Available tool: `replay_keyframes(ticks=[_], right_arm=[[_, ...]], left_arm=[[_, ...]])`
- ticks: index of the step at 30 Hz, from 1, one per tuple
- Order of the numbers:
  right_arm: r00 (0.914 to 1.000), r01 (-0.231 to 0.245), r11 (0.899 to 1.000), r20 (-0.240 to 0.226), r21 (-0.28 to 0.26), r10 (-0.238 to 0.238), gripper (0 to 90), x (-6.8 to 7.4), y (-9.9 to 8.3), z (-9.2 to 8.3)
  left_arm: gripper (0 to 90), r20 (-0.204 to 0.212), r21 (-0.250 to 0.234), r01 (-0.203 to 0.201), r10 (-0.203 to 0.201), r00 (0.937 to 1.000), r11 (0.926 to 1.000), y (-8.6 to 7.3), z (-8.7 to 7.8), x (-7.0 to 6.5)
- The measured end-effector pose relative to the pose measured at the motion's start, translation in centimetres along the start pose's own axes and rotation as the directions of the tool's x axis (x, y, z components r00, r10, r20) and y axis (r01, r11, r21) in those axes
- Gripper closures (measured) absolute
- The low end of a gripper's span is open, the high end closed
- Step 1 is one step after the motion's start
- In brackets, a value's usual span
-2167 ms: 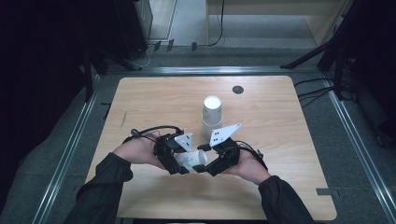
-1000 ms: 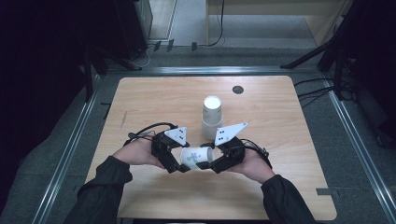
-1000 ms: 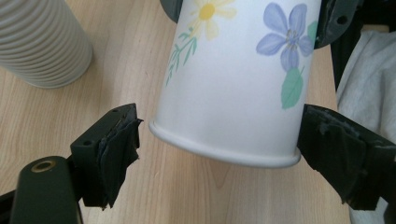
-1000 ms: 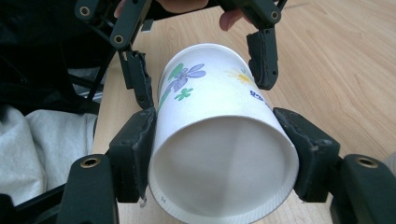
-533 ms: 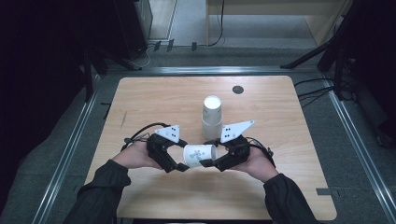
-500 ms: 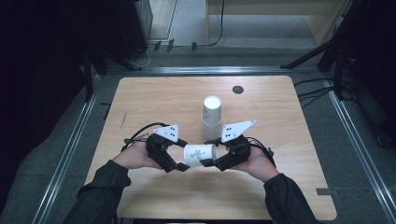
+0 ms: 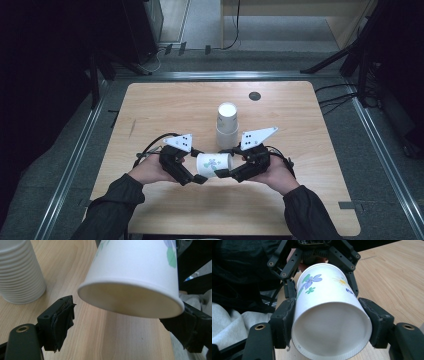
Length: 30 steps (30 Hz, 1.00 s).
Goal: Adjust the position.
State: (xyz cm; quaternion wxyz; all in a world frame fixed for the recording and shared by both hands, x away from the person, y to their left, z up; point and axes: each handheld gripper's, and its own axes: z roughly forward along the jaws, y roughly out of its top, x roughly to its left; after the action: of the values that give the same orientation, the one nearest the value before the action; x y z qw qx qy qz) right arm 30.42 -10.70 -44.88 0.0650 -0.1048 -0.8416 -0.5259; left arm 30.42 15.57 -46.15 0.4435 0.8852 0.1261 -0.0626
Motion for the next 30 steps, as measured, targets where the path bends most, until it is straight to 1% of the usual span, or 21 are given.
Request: replay_keyframes(ticks=[2, 6, 8, 13, 15, 18, 26, 27, 30], right_arm=[[0.9999, -0.005, 1.000, -0.010, -0.006, 0.004, 33.7, -0.01, 0.02, 0.04], [0.9998, -0.011, 1.000, -0.019, -0.015, 0.010, 33.7, 0.02, 0.04, 0.14], [0.9996, -0.015, 1.000, -0.025, -0.015, 0.015, 33.7, 0.03, 0.05, 0.23], [0.9991, -0.023, 1.000, -0.035, -0.016, 0.022, 33.6, 0.04, 0.04, 0.46], [0.9992, -0.023, 1.000, -0.032, -0.014, 0.022, 33.6, 0.03, 0.02, 0.67], [0.9987, -0.036, 0.999, -0.036, -0.015, 0.036, 34.0, -0.05, -0.06, 0.66], [0.9984, -0.040, 0.999, -0.040, -0.009, 0.040, 34.1, -0.15, -0.14, 0.78], [0.9978, -0.048, 0.999, -0.045, -0.009, 0.048, 33.7, -0.18, -0.18, 0.80], [0.9985, -0.040, 0.999, -0.038, -0.008, 0.040, 30.1, -0.07, -0.11, 0.81]], left_arm=[[13.5, 0.012, -0.030, -0.004, 0.004, 0.9999, 0.9996, -0.01, -0.06, -0.01], [14.2, 0.024, -0.045, -0.008, 0.009, 0.9997, 0.9989, 0.04, 0.02, -0.17], [14.3, 0.028, -0.047, -0.014, 0.016, 0.9995, 0.9988, 0.10, 0.11, -0.21], [15.8, 0.026, -0.042, -0.011, 0.012, 0.9996, 0.9991, 0.15, 0.29, -0.27], [21.3, 0.028, -0.038, -0.017, 0.018, 0.9994, 0.9991, 0.13, 0.28, -0.37], [22.7, 0.030, -0.038, -0.006, 0.007, 0.9995, 0.9992, 0.12, 0.24, -0.30], [25.3, 0.027, -0.029, -0.019, 0.020, 0.9994, 0.9994, 0.06, 0.25, -0.34], [25.6, 0.026, -0.028, -0.020, 0.021, 0.9994, 0.9994, 0.03, 0.23, -0.37], [25.8, 0.030, -0.032, -0.020, 0.021, 0.9993, 0.9993, 0.03, 0.18, -0.35]])
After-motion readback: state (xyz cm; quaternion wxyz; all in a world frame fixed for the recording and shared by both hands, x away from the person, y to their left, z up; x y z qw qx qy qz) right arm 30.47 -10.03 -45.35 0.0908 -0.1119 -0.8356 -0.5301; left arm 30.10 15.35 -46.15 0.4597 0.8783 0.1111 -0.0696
